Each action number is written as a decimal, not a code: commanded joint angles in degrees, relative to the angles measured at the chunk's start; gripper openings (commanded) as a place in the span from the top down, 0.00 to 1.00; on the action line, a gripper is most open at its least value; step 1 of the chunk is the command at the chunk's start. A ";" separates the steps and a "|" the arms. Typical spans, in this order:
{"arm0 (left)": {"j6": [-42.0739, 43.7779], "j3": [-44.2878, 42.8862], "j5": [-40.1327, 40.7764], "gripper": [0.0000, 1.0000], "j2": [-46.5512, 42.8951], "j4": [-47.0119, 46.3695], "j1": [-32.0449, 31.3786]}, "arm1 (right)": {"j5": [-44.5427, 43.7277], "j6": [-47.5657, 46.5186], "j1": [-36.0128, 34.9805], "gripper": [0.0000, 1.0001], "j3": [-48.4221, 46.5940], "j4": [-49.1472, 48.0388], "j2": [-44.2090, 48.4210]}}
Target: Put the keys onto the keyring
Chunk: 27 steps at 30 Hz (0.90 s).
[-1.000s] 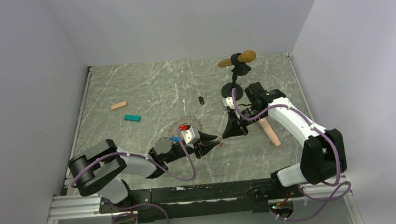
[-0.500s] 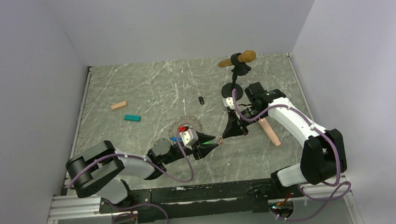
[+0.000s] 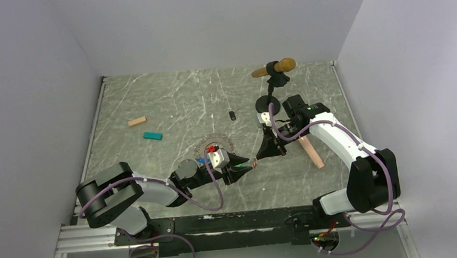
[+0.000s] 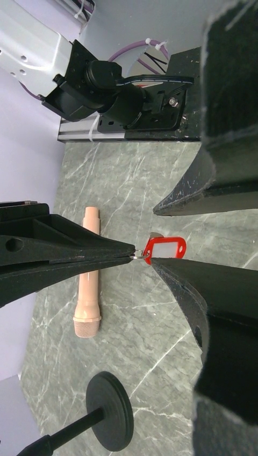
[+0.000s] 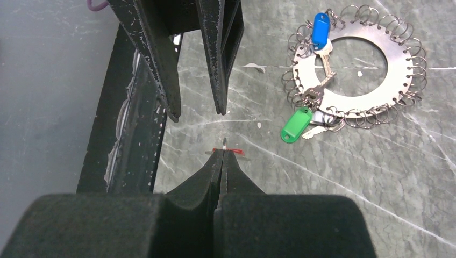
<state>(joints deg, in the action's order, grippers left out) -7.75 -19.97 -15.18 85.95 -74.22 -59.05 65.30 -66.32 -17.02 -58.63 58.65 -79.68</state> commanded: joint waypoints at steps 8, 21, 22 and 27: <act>0.55 -2.04 -1.30 0.60 -1.72 0.22 0.16 | 3.65 -2.96 -0.03 1.00 -0.18 0.34 2.36; 0.58 -2.44 -1.56 0.61 -1.14 -0.01 0.07 | 3.76 -2.94 0.05 1.00 -0.05 0.17 2.15; 0.68 -2.45 -1.48 0.61 -1.13 0.15 0.07 | 3.79 -2.93 0.02 1.00 -0.08 0.16 2.15; 1.57 -3.20 -0.98 0.61 -0.97 0.74 0.07 | 3.92 -3.15 -0.02 1.00 0.01 0.24 2.08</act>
<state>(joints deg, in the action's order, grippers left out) -7.51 -20.75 -15.35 85.10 -71.75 -59.05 66.13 -66.94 -17.02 -58.63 58.70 -78.74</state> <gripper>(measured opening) 0.388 0.009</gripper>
